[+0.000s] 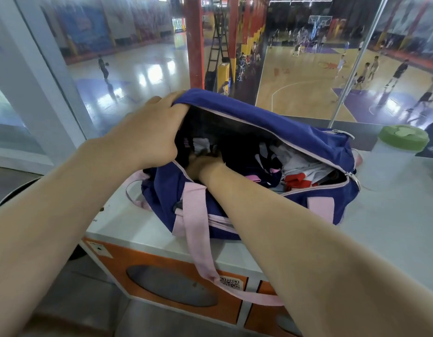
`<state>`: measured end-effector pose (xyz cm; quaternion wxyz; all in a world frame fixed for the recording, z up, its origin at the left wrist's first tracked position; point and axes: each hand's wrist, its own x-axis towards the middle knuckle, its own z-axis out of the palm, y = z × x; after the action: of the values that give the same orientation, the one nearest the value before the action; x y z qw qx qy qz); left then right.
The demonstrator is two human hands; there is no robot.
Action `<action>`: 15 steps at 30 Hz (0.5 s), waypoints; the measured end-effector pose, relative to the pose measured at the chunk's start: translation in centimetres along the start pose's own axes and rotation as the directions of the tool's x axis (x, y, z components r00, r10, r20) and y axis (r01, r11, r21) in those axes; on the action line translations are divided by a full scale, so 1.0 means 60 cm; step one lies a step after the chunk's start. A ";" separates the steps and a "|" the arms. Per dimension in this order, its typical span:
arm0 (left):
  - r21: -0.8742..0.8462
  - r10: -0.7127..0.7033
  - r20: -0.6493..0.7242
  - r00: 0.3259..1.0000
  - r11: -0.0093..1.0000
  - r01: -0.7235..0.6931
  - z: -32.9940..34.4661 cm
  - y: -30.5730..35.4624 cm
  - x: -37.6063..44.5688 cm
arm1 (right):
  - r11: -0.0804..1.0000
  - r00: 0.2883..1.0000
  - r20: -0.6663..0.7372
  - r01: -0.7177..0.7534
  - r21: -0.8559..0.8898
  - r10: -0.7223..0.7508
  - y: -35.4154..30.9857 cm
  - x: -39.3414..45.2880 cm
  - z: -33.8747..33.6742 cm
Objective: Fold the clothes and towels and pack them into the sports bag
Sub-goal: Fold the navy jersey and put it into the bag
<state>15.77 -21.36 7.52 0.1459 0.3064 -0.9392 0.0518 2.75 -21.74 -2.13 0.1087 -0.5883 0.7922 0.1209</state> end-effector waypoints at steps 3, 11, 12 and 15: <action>0.003 -0.009 0.018 1.000 1.000 0.009 0.002 -0.001 0.002 | 0.999 0.998 0.062 0.001 0.053 -0.004 -0.007 -0.003 -0.017; 0.031 -0.028 0.032 0.999 0.999 0.027 0.002 0.001 -0.006 | 0.953 0.937 -0.179 0.304 0.001 -0.299 0.003 -0.054 -0.013; 0.034 -0.036 0.038 0.999 0.999 0.035 0.002 0.001 -0.006 | 0.950 0.943 -0.119 0.312 -0.012 -0.311 0.002 -0.058 -0.012; 0.058 -0.059 0.059 0.997 0.997 0.056 0.002 0.004 -0.006 | 0.949 0.951 0.016 0.308 -0.060 -0.308 -0.005 -0.053 0.005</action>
<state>15.87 -21.00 7.28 0.1102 0.3386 -0.9322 0.0646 3.95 -18.88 -1.42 0.1106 -0.7073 0.6863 0.1286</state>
